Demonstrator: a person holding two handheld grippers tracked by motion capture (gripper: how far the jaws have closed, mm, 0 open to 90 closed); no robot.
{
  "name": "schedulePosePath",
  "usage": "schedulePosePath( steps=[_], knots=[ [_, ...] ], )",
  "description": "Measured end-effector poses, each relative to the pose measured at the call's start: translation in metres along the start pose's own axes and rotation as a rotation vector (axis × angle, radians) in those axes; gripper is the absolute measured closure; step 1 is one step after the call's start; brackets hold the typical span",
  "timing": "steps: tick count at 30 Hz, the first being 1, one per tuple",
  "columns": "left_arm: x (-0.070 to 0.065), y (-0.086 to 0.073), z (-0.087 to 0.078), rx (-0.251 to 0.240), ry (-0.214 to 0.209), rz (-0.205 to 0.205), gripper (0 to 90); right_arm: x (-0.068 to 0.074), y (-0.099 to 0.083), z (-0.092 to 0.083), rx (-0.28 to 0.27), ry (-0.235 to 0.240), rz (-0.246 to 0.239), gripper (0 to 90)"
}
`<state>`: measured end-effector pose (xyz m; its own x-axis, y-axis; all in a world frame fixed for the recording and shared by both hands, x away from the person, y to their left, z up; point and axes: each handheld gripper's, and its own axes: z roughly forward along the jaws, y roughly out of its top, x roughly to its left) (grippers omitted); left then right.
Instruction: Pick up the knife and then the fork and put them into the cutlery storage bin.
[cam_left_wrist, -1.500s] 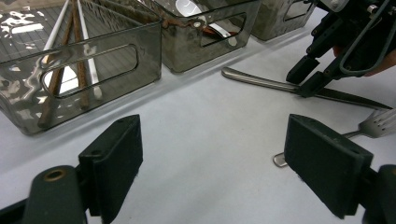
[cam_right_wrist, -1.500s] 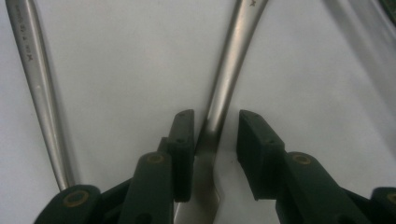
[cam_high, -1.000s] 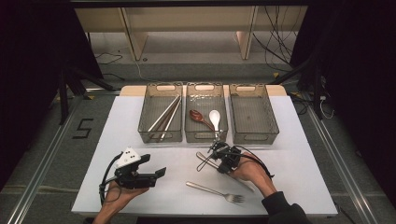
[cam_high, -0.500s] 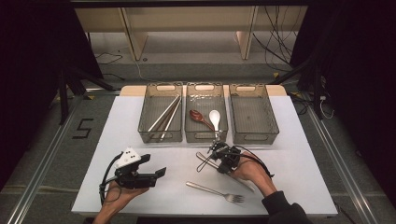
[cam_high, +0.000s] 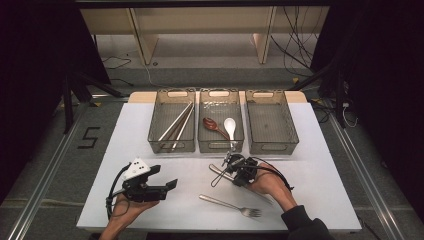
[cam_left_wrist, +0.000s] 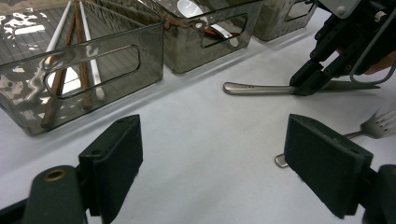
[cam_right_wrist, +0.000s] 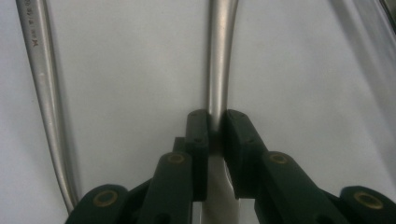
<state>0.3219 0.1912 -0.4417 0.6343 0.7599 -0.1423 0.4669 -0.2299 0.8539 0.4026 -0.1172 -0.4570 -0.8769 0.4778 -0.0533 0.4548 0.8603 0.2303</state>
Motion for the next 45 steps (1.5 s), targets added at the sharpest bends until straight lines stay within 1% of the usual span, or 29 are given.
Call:
schedulePosePath(
  steps=[3,7,11,14,19,23,29,31,35,38,40,42,43,45],
  knots=[
    [0.000,0.000,0.000,-0.001,0.001,-0.001,19.1,0.001,0.000,-0.002,-0.009,-0.006,-0.003,80.6],
    [0.001,0.000,0.000,-0.003,0.004,0.002,19.1,0.001,-0.001,-0.005,-0.035,-0.017,-0.001,80.6],
    [0.001,0.000,0.000,-0.005,0.005,0.000,19.1,0.000,-0.002,-0.009,-0.050,-0.017,0.004,80.6],
    [0.001,0.000,0.000,-0.004,0.006,0.000,19.1,-0.001,-0.004,-0.012,-0.062,-0.018,0.013,80.6],
    [0.001,0.000,-0.001,-0.005,0.006,0.000,19.1,-0.005,-0.005,-0.019,-0.097,-0.014,0.034,80.6],
    [0.001,0.000,-0.001,-0.006,0.006,-0.001,19.1,-0.010,-0.007,-0.028,-0.142,-0.008,0.063,80.6],
    [0.001,0.000,-0.001,-0.008,0.009,-0.006,19.1,-0.021,-0.010,-0.047,-0.216,-0.006,0.106,80.5],
    [0.001,0.000,-0.001,-0.011,0.008,-0.012,19.1,-0.024,-0.011,-0.053,-0.235,-0.013,0.113,80.6],
    [0.001,0.000,-0.001,-0.007,0.006,-0.008,19.1,-0.032,-0.011,-0.068,-0.274,-0.017,0.126,80.6],
    [0.002,0.000,-0.002,-0.008,0.005,-0.010,19.1,-0.039,-0.011,-0.077,-0.280,-0.023,0.132,80.7],
    [0.002,0.000,-0.001,-0.012,0.005,-0.013,19.1,-0.043,-0.012,-0.082,-0.288,-0.031,0.146,80.7],
    [0.002,0.000,-0.002,-0.013,0.005,-0.013,19.1,-0.051,-0.013,-0.087,-0.303,-0.036,0.161,80.7],
    [0.002,0.000,-0.002,-0.013,0.006,-0.013,19.1,-0.054,-0.013,-0.090,-0.301,-0.043,0.176,80.7],
    [0.002,0.000,-0.001,-0.012,0.006,-0.013,19.1,-0.062,-0.013,-0.094,-0.302,-0.055,0.187,80.7]
  ],
)
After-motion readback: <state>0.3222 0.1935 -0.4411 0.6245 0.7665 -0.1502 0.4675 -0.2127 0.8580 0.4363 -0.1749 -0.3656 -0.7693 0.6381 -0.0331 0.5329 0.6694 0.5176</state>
